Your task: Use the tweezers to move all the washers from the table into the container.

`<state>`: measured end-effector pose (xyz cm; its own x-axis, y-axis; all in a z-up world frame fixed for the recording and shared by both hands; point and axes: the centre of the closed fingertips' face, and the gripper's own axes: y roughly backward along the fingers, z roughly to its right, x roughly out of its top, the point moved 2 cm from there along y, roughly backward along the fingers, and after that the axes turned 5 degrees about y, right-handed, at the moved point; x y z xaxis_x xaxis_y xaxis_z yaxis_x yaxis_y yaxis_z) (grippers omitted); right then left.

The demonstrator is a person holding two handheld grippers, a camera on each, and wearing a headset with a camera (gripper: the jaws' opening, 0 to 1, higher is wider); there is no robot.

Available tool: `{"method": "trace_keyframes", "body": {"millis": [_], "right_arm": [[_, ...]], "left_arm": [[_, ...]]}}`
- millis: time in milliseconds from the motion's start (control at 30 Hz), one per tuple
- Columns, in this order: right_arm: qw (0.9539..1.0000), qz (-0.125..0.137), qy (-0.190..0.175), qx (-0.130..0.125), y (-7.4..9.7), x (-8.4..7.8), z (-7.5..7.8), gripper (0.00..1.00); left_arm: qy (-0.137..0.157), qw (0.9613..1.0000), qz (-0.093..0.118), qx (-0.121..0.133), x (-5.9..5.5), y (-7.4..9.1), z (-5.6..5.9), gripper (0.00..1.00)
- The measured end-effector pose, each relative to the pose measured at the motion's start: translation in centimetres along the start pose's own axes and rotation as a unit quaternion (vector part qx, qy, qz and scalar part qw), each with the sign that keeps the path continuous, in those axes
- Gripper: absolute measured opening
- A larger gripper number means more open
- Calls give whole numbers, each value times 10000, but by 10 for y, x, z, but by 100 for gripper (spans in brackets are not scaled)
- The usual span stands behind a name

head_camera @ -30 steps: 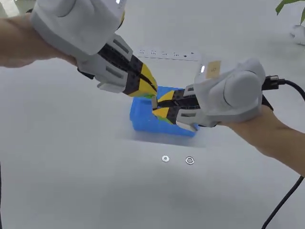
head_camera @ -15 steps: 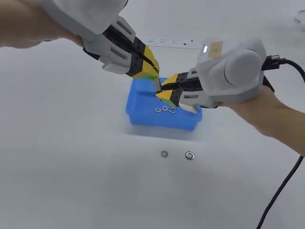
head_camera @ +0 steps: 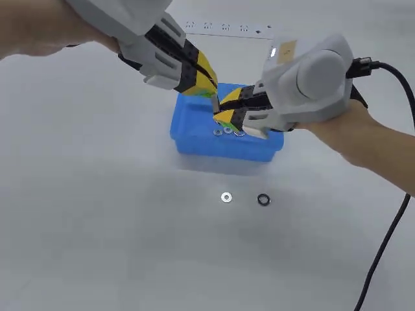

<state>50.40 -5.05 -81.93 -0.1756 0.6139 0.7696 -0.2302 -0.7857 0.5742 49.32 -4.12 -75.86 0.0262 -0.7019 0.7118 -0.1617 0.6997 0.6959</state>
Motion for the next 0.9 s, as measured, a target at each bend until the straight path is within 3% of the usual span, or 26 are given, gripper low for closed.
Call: {"method": "trace_keyframes", "body": {"millis": [433, 900], "right_arm": [[9998, -178, -126, 24, -6, -14, -1, 10], [9998, -176, -126, -26, 5, -4, -6, 11]], "left_arm": [[147, 9999, -40, -47, -11, -10, -2, 6], [96, 9999, -52, 37, 0, 0, 6, 6]]}}
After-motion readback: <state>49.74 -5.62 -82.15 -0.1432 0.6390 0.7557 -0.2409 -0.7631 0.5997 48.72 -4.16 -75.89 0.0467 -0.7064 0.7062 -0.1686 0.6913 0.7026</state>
